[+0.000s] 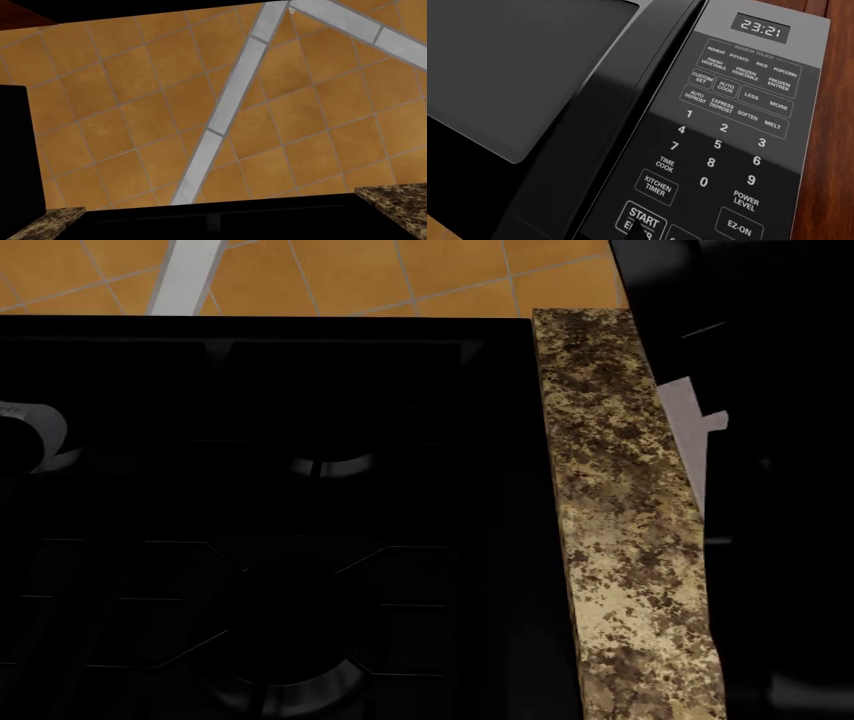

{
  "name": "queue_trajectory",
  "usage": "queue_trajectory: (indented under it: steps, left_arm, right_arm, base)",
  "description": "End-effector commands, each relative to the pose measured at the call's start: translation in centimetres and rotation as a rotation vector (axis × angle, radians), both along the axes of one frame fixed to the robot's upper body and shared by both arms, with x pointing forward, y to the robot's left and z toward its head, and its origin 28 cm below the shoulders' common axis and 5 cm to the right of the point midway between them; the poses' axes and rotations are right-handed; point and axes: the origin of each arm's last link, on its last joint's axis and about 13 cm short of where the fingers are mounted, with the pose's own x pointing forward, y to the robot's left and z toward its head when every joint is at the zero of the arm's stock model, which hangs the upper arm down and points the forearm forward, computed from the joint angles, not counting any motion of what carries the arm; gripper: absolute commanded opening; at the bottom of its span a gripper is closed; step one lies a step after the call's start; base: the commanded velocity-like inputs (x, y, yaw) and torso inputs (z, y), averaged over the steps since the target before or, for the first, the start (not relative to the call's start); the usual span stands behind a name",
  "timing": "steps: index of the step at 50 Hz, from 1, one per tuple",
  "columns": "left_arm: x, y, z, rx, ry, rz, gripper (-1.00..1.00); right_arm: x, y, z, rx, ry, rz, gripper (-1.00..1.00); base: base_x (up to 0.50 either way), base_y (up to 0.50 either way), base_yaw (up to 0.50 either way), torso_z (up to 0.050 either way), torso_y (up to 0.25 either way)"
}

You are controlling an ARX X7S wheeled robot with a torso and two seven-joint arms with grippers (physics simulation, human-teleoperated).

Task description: Press the start button on the microwave

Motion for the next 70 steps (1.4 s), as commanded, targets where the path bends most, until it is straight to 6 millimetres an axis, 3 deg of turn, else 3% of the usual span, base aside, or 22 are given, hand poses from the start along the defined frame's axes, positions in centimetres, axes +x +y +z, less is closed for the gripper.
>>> queue_trajectory:
  steps: [1,21,53,70]
  left_arm:
    - [-0.1,0.1,-0.1,0.003,0.003,0.003,1.0]
    - [-0.1,0.4,-0.5,-0.003,0.005,0.006,1.0]
    - [-0.1,0.6,-1.1,-0.011,0.013,0.011,1.0]
    - [-0.1,0.9,-1.3,-0.017,0.016,0.019,1.0]
  right_arm:
    - [1.1,0.2,0.1,-0.014,0.018,-0.011,-1.0]
    - [3.9,0.1,0.7,-0.03,0.056,-0.057,-1.0]
    - [6.5,0.0,1.3,-0.039,0.104,-0.083,-1.0]
    - [7.6,-0.2,0.2,-0.026,0.195,-0.105,-1.0]
  base:
    - [0.0,0.0,0.0,0.0,0.0]
    - [0.0,0.0,0.0,0.0,0.0]
    - [0.0,0.0,0.0,0.0,0.0]
    - [0.01,0.0,0.01,0.002,0.0]
